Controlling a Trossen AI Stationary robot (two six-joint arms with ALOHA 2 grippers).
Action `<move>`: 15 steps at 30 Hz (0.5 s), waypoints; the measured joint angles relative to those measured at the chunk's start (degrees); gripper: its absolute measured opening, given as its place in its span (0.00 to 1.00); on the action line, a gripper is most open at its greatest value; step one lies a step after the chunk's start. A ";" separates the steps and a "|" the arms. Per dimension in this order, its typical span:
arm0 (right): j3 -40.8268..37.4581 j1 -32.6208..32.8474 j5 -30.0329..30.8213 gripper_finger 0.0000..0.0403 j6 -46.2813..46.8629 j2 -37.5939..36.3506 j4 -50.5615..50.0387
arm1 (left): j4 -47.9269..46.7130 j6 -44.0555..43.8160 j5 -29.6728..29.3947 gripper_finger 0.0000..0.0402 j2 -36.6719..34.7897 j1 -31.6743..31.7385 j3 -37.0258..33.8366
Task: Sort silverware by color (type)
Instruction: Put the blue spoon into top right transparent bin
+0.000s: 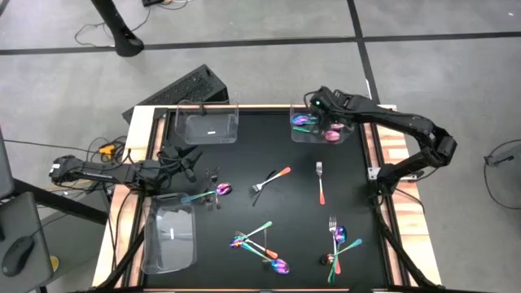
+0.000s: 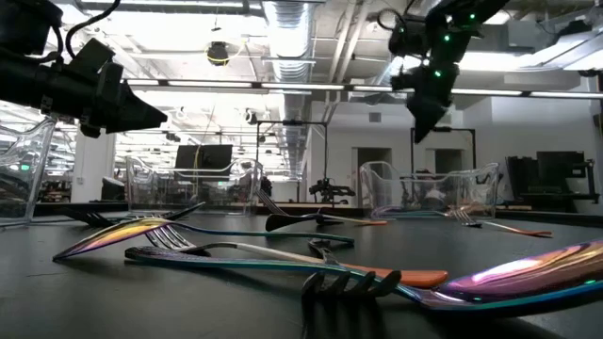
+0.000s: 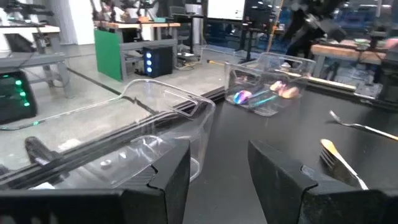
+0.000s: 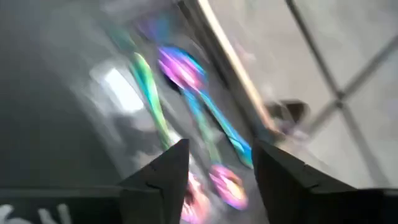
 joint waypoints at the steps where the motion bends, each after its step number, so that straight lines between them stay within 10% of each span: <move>1: 0.00 0.98 -2.21 0.51 2.32 0.00 1.89 | 0.06 0.34 1.83 0.38 0.00 0.00 0.00; 8: 0.03 9.98 -13.09 0.53 12.88 0.05 20.40 | -0.50 -0.40 19.18 0.38 1.14 -0.02 0.21; 15: 0.11 18.98 -13.23 0.49 12.22 4.18 27.63 | -11.23 -12.09 23.20 0.35 11.30 0.00 3.61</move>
